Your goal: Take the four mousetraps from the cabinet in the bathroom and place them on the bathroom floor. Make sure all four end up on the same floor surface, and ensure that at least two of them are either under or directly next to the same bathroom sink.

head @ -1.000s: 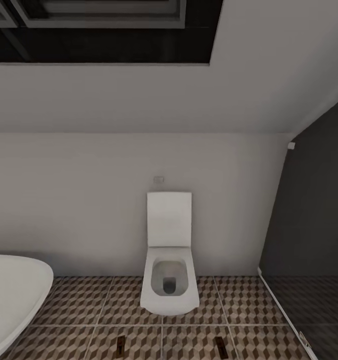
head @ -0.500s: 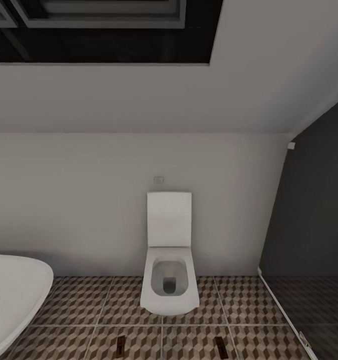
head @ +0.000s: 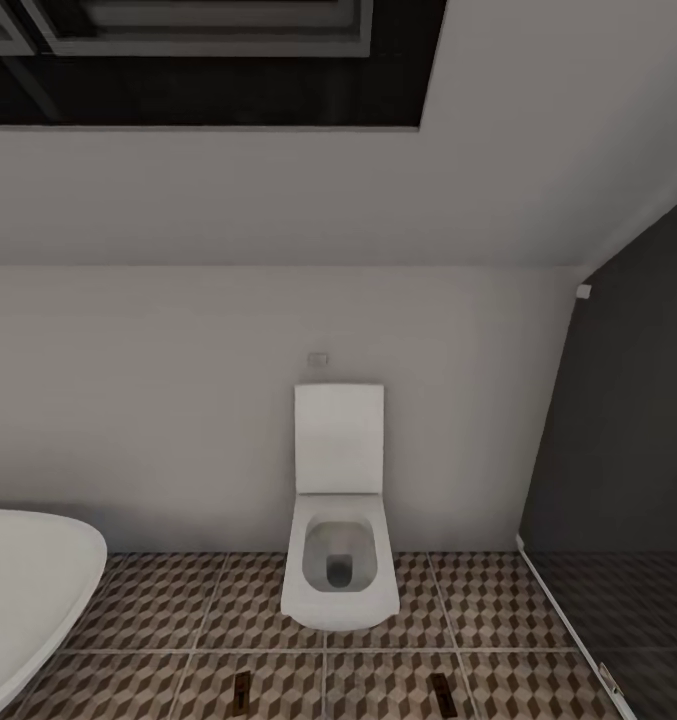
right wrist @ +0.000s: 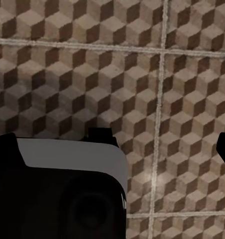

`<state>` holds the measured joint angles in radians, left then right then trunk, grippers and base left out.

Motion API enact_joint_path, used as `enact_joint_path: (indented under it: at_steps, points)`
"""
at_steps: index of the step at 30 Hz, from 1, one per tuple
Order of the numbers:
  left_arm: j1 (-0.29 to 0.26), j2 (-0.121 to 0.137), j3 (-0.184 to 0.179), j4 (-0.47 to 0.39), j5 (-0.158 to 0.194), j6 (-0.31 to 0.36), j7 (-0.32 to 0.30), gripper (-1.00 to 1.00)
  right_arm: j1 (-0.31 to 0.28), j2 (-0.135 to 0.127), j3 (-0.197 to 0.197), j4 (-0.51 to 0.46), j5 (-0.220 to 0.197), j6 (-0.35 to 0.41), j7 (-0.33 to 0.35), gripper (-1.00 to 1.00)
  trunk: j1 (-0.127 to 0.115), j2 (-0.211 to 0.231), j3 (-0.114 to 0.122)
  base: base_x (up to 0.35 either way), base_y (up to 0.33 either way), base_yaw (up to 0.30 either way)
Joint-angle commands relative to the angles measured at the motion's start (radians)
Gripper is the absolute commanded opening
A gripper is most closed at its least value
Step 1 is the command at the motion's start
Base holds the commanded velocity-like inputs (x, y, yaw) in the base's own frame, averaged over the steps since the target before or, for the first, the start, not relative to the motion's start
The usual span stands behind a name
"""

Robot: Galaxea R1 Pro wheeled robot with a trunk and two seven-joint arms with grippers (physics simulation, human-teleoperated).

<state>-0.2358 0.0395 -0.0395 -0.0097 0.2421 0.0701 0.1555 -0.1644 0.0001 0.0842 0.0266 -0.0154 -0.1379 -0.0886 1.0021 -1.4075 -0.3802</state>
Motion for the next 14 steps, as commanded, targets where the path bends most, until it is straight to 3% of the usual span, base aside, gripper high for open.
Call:
enact_joint_path:
  at_steps: [1, 14]
  points:
    - [0.000, 0.000, -0.005, -0.001, 0.006, 0.004, 0.003, 1.00, -0.001, 0.000, 0.008, 0.003, -0.001, -0.005, -0.003, 1.00, 0.000, -0.001, -0.001, 0.000, 0.000, 0.000]
    - [0.000, 0.002, -0.008, -0.001, 0.006, 0.004, 0.003, 1.00, -0.001, 0.000, 0.007, 0.003, -0.004, -0.004, -0.003, 1.00, 0.000, -0.001, -0.001, 0.000, 0.000, 0.000]
